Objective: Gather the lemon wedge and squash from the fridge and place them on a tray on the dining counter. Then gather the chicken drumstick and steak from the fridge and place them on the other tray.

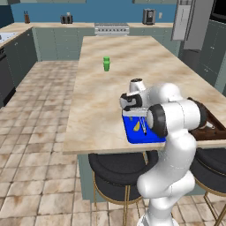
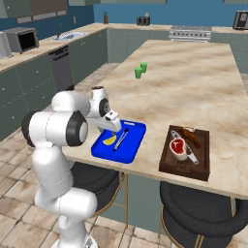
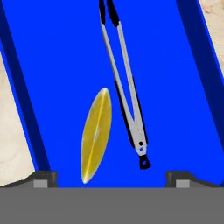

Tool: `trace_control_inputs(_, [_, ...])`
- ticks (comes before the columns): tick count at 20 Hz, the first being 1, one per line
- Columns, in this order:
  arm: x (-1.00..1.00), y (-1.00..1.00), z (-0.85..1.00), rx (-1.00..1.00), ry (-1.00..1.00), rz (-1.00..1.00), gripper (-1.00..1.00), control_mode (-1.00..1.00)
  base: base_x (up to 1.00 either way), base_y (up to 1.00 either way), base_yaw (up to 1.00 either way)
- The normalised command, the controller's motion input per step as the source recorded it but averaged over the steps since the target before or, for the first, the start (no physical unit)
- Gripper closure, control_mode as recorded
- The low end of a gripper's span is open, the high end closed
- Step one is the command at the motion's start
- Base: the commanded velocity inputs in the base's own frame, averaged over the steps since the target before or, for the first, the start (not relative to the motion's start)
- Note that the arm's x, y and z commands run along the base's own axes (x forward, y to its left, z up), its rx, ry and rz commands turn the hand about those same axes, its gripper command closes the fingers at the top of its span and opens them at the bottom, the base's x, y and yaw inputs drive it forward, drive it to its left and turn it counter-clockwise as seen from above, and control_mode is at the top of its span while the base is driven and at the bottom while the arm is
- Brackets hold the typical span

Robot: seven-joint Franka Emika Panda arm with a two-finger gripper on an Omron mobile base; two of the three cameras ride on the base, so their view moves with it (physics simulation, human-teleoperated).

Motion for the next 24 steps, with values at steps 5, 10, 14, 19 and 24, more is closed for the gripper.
trace_control_inputs(5, [-0.73, 0.0, 0.75, 0.0, -0.14, 0.02, -1.0, -1.0, 0.0, 0.0, 0.0])
trace_control_inputs(10, [-0.99, 0.04, 0.7, 0.0, -0.16, 0.03, -1.0, -1.0, 0.0, 0.0, 0.0])
trace_control_inputs(14, [-1.0, 0.01, 0.83, 0.0, -0.16, 0.02, -1.0, -1.0, 0.0, 0.0, 0.0])
trace_control_inputs(19, [-1.0, 0.0, 0.88, 0.0, -0.13, 0.05, -1.0, -1.0, 0.0, 0.0, 0.0])
trace_control_inputs(24, [-1.0, 0.04, 0.62, 0.0, -0.07, 0.09, -1.0, -1.0, 0.0, 0.0, 0.0])
